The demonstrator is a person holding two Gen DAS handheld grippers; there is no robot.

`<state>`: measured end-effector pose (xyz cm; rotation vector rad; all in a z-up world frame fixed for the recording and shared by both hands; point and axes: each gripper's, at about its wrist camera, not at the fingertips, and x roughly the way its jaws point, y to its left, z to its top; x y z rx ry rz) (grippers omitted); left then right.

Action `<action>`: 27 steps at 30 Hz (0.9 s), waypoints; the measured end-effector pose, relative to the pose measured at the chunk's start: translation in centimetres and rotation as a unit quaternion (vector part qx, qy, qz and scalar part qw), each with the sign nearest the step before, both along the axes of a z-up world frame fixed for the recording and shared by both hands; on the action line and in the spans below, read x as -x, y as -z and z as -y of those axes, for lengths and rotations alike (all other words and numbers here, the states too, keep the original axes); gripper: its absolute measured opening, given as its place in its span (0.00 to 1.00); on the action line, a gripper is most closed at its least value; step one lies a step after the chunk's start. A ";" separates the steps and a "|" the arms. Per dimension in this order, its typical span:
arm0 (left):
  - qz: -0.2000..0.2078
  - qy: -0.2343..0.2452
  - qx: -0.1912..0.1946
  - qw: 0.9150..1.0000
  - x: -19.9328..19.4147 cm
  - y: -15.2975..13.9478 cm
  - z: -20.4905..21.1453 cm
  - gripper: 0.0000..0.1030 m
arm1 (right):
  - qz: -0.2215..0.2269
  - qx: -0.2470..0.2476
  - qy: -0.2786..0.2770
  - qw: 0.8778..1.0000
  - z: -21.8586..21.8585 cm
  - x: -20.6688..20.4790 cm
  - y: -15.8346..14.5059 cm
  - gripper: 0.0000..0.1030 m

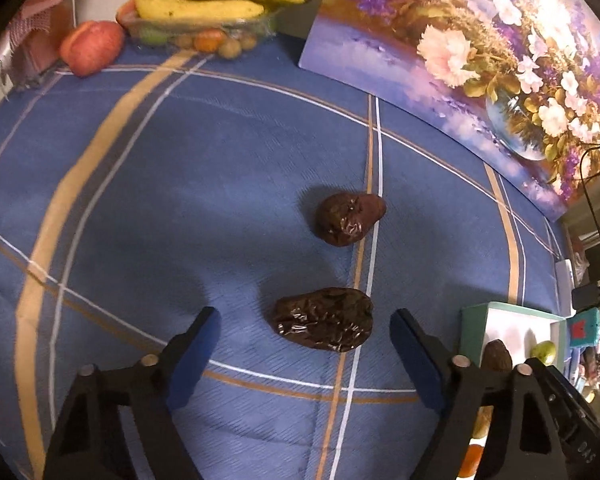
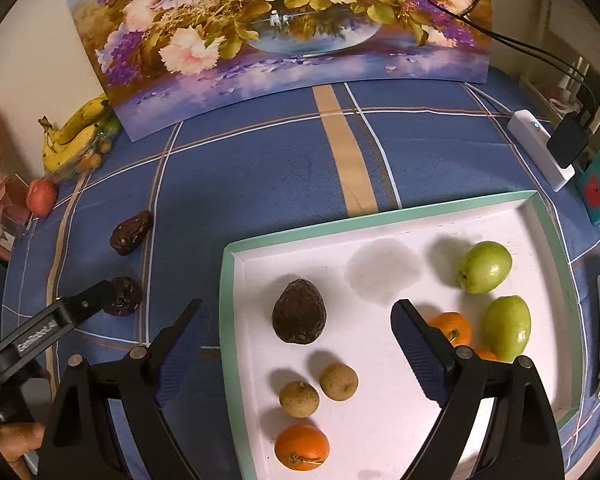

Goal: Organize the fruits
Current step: 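Move both open grippers back toward the two brown dried fruits, then grasp the wrinkled dried fruit with the left gripper while the right gripper grasps the elongated brown fruit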

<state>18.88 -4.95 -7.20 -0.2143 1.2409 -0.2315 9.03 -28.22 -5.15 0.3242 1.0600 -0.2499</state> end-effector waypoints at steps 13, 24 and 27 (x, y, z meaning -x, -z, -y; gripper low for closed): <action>-0.014 -0.006 0.045 0.999 -0.5 0.3 -0.7 0.56 | -0.008 0.012 0.007 1.000 0.3 -0.4 0.4 0.89; 0.012 -0.081 0.057 0.995 -1.7 -0.9 -6.9 0.56 | 0.023 0.006 -0.056 0.998 -3.2 -2.7 -0.9 0.89; 0.017 -0.097 0.046 0.994 -1.9 -1.2 -8.7 0.56 | 0.025 0.005 -0.069 0.997 -4.5 -4.1 -0.9 0.89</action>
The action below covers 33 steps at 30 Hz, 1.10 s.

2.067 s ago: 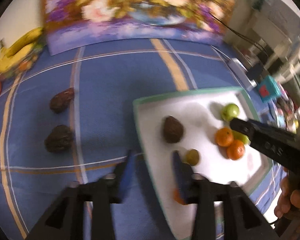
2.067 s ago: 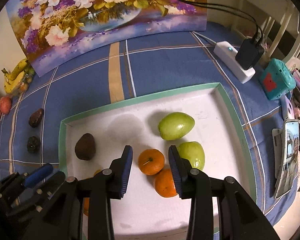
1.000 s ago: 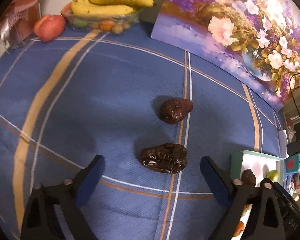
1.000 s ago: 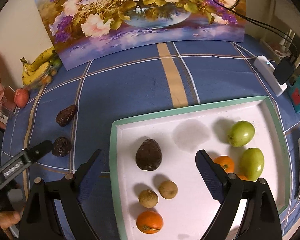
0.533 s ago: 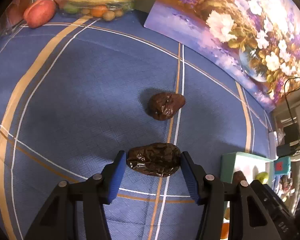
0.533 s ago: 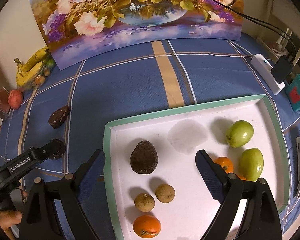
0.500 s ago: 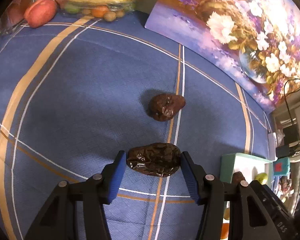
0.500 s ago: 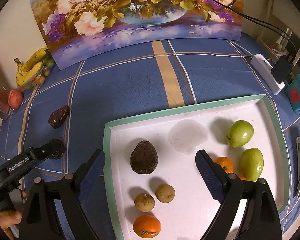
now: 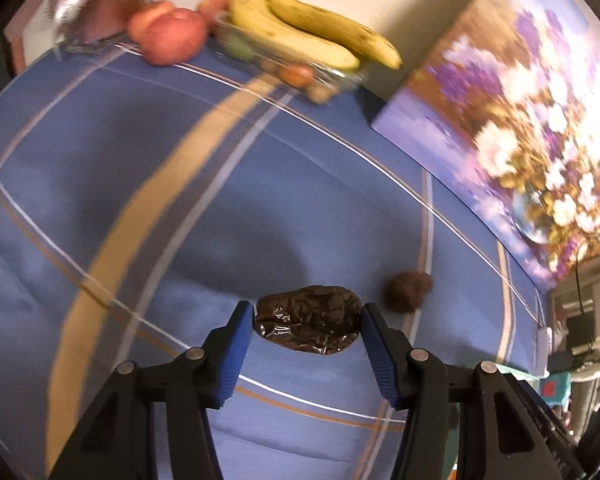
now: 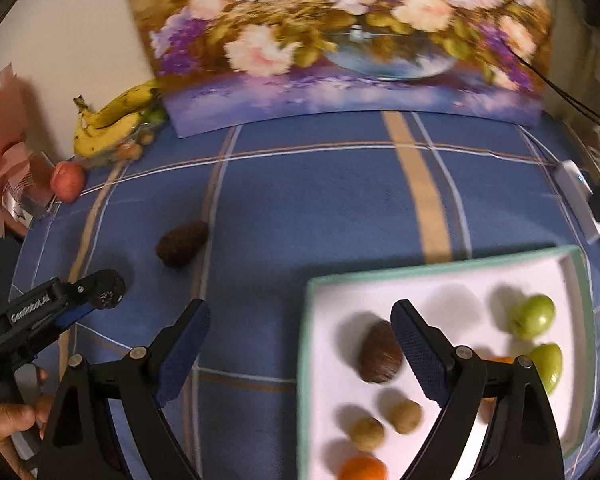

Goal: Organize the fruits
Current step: 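Grasp the wrinkled dried fruit with the left gripper while the right gripper grasps the elongated brown fruit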

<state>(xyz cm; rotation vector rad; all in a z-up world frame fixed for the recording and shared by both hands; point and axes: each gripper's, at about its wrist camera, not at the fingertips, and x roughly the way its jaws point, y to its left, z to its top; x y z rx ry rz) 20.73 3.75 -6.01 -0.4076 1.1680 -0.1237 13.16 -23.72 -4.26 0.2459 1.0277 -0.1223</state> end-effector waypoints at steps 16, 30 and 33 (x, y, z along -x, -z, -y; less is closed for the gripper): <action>-0.001 -0.041 -0.010 0.999 -1.0 -0.3 -4.8 0.56 | -0.040 0.052 -0.149 0.987 -9.1 -9.6 3.7 0.84; -0.001 -0.027 0.004 1.000 -1.1 -0.4 -4.1 0.56 | -0.046 0.053 -0.160 0.985 -10.4 -9.9 4.5 0.39; 0.010 -0.019 0.005 1.000 -0.5 -1.2 -3.8 0.56 | -0.036 0.046 -0.160 0.985 -10.4 -8.4 3.5 0.34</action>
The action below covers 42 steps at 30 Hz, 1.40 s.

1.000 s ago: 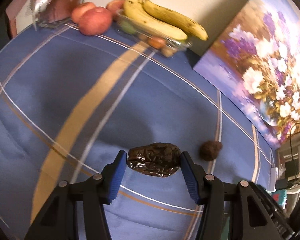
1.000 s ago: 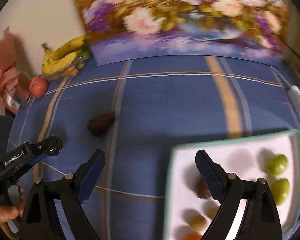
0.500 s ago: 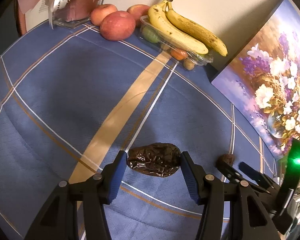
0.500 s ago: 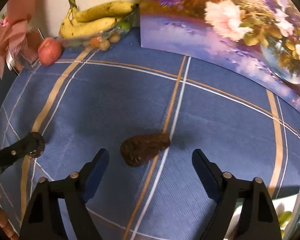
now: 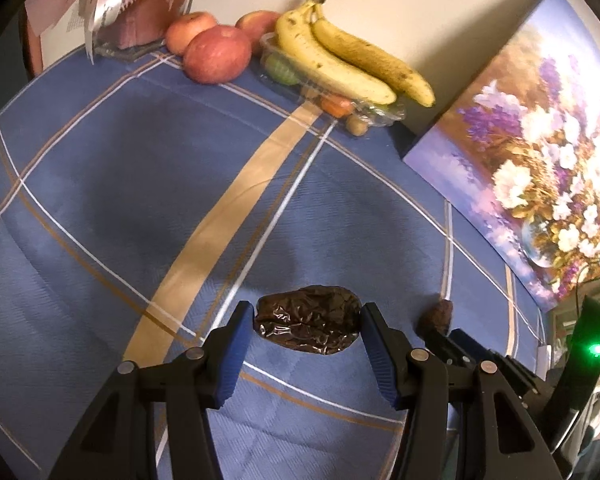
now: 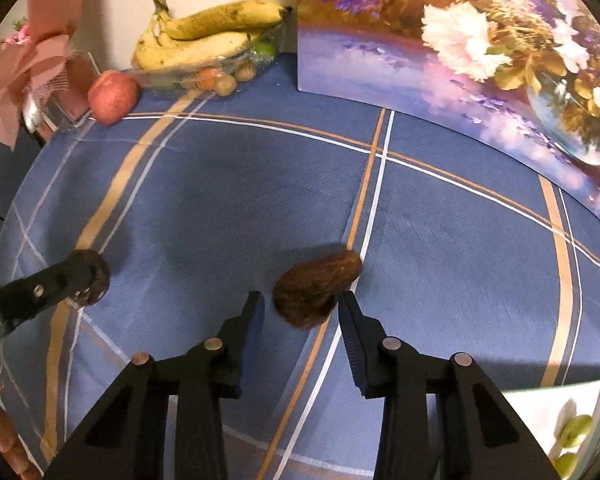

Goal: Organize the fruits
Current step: 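Grasp the wrinkled dried fruit with the left gripper while the right gripper grasps the elongated brown fruit, then carry both brown dried fruits over the white tray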

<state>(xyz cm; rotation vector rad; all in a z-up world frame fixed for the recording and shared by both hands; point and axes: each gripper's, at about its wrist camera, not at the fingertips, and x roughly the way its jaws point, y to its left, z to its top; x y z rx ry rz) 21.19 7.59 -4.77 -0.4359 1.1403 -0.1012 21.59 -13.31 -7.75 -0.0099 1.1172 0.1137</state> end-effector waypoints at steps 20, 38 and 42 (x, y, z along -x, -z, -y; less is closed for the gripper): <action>-0.006 -0.004 0.017 1.000 0.8 0.6 -0.7 0.56 | -0.035 -0.057 0.107 0.992 1.7 -1.9 1.8 0.39; 0.041 0.055 -0.002 0.998 5.0 -4.8 3.0 0.56 | 0.025 -0.068 0.121 0.990 4.1 7.5 -3.4 0.31; 0.063 0.094 -0.004 0.994 7.7 -6.9 5.4 0.56 | 0.037 -0.063 0.140 0.987 5.2 11.6 -4.6 0.31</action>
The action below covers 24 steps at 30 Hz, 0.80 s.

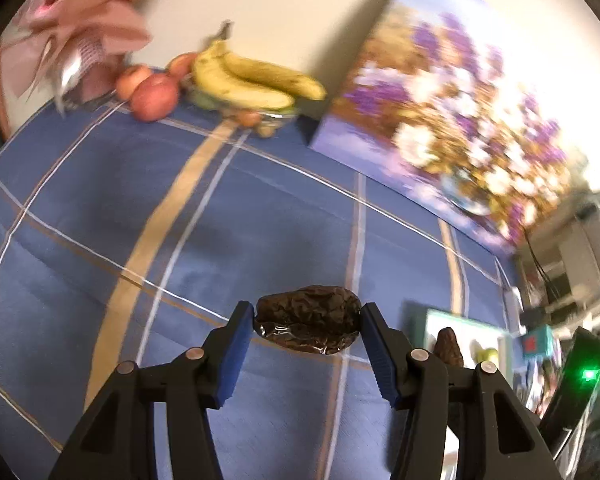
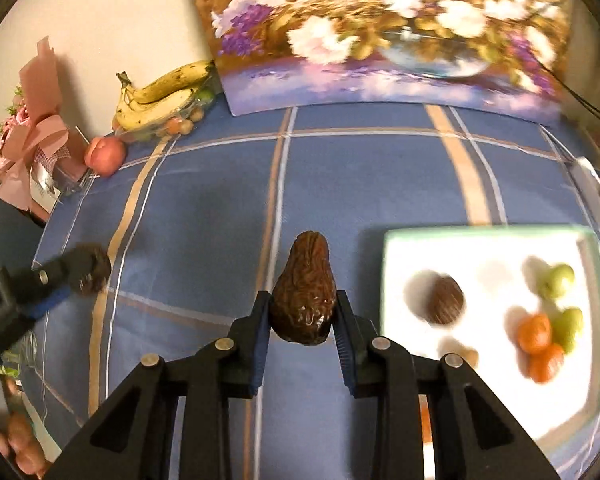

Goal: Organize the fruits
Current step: 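Carry both brown dried fruits over the white tray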

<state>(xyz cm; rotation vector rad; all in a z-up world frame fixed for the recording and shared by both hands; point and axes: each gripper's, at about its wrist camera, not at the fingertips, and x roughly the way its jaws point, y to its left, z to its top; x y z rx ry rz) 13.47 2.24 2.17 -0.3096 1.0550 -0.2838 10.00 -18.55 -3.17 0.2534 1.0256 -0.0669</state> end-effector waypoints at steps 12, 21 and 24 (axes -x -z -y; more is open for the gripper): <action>0.002 0.121 -0.032 0.992 5.6 -0.4 8.8 0.56 | -0.013 0.043 0.050 0.998 5.7 9.4 0.0 0.31; -0.059 0.214 -0.041 0.974 8.8 3.9 17.0 0.56 | -0.058 0.060 0.120 0.989 12.4 12.9 2.4 0.31; -0.074 0.228 -0.064 0.969 9.4 5.4 18.9 0.56 | -0.071 0.053 0.135 0.987 14.5 13.5 3.3 0.31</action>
